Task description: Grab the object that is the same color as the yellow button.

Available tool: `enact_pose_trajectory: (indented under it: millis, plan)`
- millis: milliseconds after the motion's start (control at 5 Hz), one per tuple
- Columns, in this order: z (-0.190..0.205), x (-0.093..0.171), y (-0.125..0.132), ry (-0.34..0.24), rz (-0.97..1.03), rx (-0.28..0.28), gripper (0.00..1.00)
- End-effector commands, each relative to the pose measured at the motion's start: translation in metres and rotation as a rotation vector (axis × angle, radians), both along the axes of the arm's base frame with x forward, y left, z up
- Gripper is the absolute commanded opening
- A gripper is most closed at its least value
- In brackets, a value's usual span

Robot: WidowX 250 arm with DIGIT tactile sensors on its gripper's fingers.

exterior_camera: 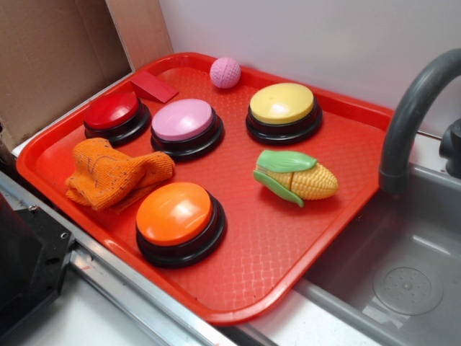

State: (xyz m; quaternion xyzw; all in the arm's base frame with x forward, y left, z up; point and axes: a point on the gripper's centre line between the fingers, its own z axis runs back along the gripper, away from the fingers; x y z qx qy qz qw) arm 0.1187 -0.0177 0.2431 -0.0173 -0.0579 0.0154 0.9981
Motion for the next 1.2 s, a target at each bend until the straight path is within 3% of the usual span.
enact_pose_trajectory:
  millis: [0, 200, 400, 600, 800, 1000]
  plan:
    - [0.000, 0.000, 0.000, 0.000, 0.000, 0.000, 1.00]
    - [-0.002, 0.014, 0.003, 0.013, 0.092, -0.030, 1.00]
    - [-0.029, 0.011, 0.007, 0.074, 0.119, 0.013, 1.00]
    - [-0.028, 0.035, 0.019, 0.019, 0.129, 0.011, 1.00]
    - [-0.017, 0.087, 0.027, 0.004, -0.021, -0.018, 1.00]
    - [-0.013, 0.137, 0.004, 0.024, -0.215, 0.023, 1.00]
